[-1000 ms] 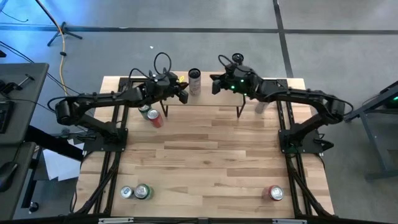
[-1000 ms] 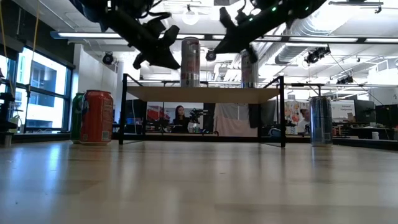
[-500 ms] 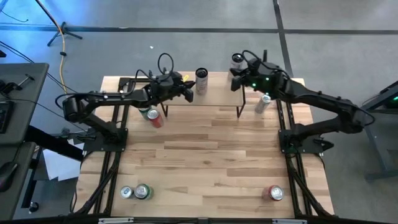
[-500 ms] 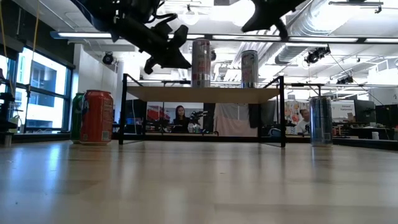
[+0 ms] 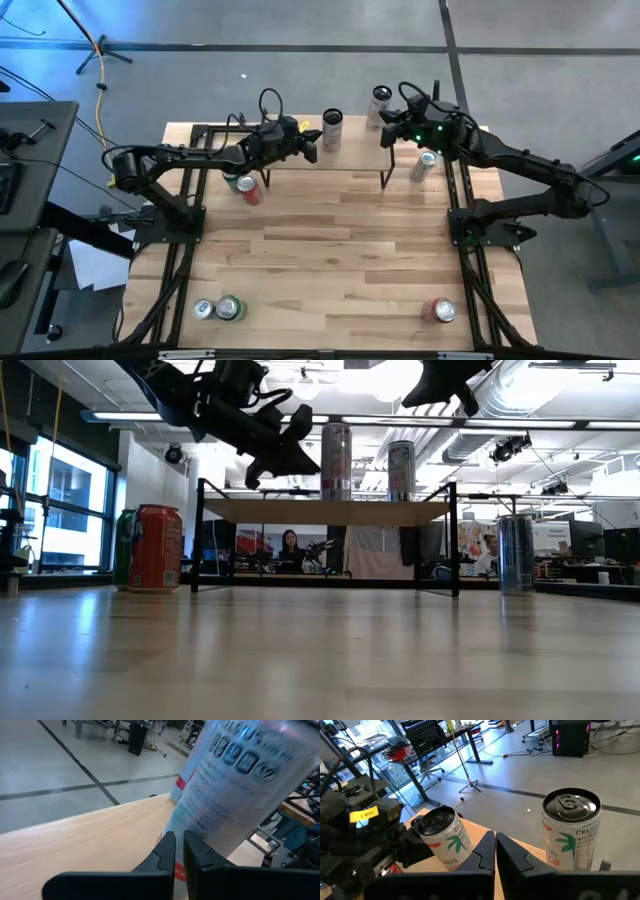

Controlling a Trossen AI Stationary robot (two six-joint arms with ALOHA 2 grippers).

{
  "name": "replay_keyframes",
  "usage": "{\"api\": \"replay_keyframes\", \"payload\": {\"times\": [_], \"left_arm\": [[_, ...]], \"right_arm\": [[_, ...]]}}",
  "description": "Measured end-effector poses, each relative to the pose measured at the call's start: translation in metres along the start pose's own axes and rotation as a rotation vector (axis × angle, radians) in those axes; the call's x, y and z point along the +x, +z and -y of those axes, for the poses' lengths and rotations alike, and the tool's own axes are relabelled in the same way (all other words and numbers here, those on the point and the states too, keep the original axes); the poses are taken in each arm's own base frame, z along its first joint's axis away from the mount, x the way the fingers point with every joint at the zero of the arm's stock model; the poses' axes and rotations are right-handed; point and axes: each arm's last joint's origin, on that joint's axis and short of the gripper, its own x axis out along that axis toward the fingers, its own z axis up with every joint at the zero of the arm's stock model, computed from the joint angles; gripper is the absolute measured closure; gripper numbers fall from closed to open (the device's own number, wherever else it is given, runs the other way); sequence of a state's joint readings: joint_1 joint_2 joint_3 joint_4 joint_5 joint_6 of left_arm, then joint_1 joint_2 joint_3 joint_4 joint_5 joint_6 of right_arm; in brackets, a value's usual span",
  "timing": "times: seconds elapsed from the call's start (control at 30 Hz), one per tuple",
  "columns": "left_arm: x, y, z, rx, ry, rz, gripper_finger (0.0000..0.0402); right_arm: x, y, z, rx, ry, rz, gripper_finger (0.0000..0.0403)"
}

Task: Place canned beverage on shelf
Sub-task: Put the white pink soda can on the shelf aligned with the other white pink soda can

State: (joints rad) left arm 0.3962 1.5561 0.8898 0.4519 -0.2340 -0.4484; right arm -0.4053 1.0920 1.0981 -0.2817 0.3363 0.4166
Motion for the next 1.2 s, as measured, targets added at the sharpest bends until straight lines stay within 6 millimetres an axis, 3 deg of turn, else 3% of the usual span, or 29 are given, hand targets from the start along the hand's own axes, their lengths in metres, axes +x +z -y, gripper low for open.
{"api": "replay_keyframes", "payload": {"times": [0.43,0.7,0.9,1.2], "left_arm": [[0.001,0.006,0.007,-0.032,-0.068,0.041,0.0401],[0.005,0.028,0.021,0.036,-0.078,0.045,0.0401],[0.011,0.029,0.022,0.101,-0.032,0.0,0.0401],[-0.026,0.063,0.021,0.179,0.024,0.025,0.0401]], "right_arm": [[0.0,-0.001,0.0,-0.02,-0.002,-0.007,0.0403],[0.0,-0.001,0.0,-0.02,0.0,-0.008,0.0403],[0.0,-0.001,0.0,-0.02,0.0,-0.008,0.0403],[0.003,-0.003,-0.002,0.001,0.065,-0.042,0.0403]]}}
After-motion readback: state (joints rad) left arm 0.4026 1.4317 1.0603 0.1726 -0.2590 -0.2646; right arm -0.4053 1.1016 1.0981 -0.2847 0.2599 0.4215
